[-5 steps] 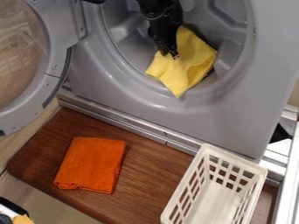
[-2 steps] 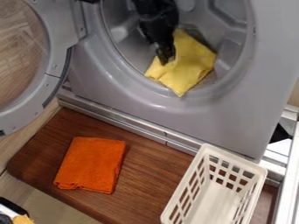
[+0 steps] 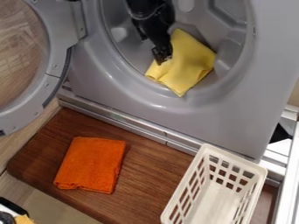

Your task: Put the yellow towel into the washing machine

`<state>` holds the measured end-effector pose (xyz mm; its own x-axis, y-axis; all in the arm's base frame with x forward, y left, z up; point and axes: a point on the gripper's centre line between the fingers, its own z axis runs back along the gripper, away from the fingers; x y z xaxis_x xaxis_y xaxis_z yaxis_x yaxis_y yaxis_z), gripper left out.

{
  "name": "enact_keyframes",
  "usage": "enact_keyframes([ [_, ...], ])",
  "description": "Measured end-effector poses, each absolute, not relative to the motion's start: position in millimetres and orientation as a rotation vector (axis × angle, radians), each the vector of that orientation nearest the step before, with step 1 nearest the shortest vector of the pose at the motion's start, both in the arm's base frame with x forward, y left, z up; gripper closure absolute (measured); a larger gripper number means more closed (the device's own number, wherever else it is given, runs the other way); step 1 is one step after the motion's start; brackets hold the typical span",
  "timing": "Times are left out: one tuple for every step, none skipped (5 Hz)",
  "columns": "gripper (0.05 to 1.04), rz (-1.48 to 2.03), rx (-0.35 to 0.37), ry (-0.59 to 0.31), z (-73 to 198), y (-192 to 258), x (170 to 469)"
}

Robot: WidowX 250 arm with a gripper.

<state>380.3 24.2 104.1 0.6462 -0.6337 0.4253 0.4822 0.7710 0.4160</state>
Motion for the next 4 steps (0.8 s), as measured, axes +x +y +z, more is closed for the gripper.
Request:
enact_keyframes([
  [0.083, -0.658, 0.298, -0.575, 108.5, 7.8, 353.7],
  [0.083, -0.668, 0.266, -0.491, 90.6, -2.5, 329.0],
  [0.083, -0.657, 0.238, -0.412, 74.2, -8.0, 310.1],
  [0.083, -0.62, 0.222, -0.38, 67.0, -7.0, 301.5],
])
